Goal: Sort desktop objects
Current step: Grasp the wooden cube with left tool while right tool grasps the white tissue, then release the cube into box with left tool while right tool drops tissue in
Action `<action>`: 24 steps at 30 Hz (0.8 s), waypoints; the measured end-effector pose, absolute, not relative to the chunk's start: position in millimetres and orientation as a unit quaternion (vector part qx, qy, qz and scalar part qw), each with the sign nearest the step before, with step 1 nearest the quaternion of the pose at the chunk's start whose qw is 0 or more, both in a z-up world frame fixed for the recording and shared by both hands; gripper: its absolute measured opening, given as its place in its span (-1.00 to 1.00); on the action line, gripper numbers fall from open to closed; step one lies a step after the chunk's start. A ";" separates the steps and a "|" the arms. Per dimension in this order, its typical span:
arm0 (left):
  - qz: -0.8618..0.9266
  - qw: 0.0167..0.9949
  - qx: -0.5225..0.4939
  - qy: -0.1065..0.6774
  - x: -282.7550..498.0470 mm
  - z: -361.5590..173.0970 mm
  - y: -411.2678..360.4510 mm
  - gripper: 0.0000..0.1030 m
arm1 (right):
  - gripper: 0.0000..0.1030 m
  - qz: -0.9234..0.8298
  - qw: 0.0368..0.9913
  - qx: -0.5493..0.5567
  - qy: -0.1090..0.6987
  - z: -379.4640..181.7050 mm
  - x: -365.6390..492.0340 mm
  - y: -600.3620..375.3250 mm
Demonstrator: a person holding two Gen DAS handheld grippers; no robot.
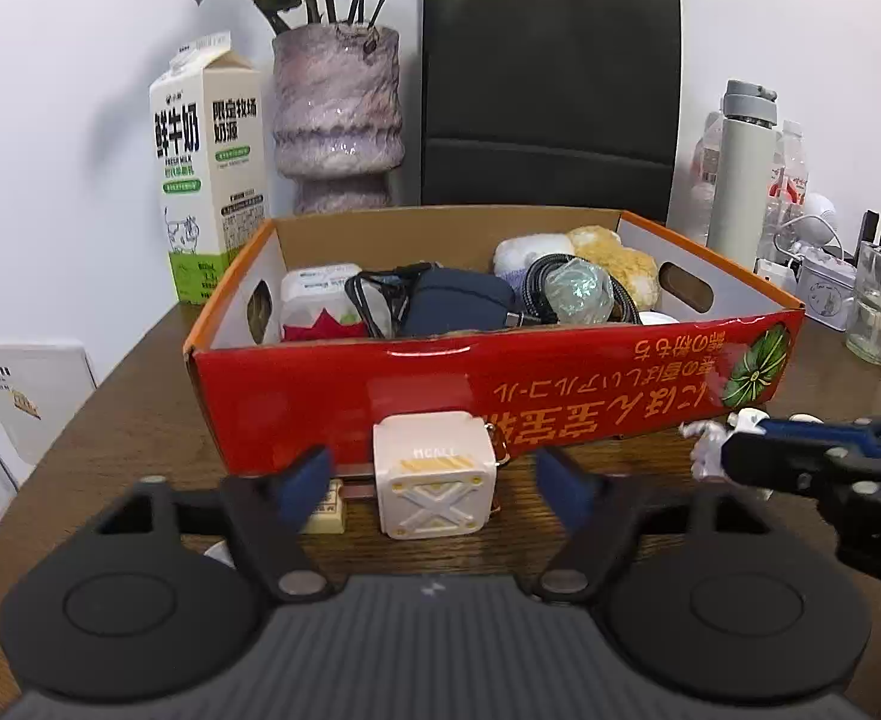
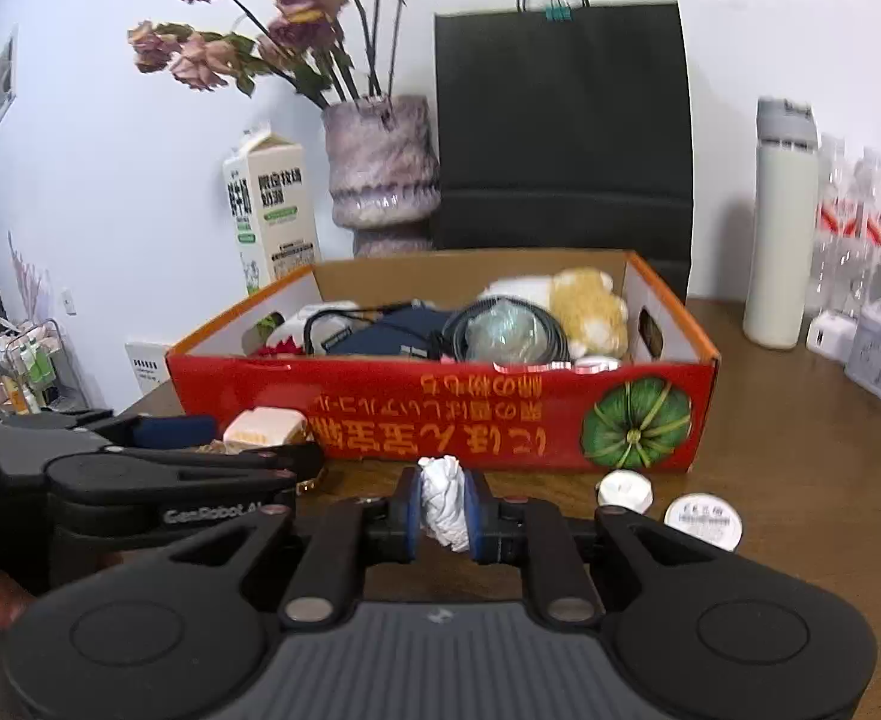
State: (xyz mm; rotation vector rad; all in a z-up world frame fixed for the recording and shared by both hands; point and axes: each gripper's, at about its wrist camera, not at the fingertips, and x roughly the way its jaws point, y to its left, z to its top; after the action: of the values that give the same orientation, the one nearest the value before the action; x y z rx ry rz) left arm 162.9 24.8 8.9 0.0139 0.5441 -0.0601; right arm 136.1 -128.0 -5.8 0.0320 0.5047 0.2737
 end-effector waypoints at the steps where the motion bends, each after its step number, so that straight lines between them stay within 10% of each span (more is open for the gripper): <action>1: -0.026 0.963 0.003 0.269 163.4 8.9 26.3 0.30 | -0.73 0.136 0.960 0.015 0.243 -4.6 133.4 -127.9; 4: -0.033 0.966 0.002 0.258 158.4 10.7 27.3 -0.02 | -0.73 0.137 0.963 0.005 0.234 -2.4 129.9 -125.0; 24: -0.086 0.988 -0.060 0.112 127.1 102.6 37.2 -0.03 | -0.73 0.082 0.980 0.033 0.177 49.9 143.9 -161.3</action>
State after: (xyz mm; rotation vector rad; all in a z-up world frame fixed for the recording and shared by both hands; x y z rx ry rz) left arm 127.1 37.2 102.6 -0.1203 0.2248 -0.1726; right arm 143.9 -161.3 49.9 0.0662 0.3554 0.1645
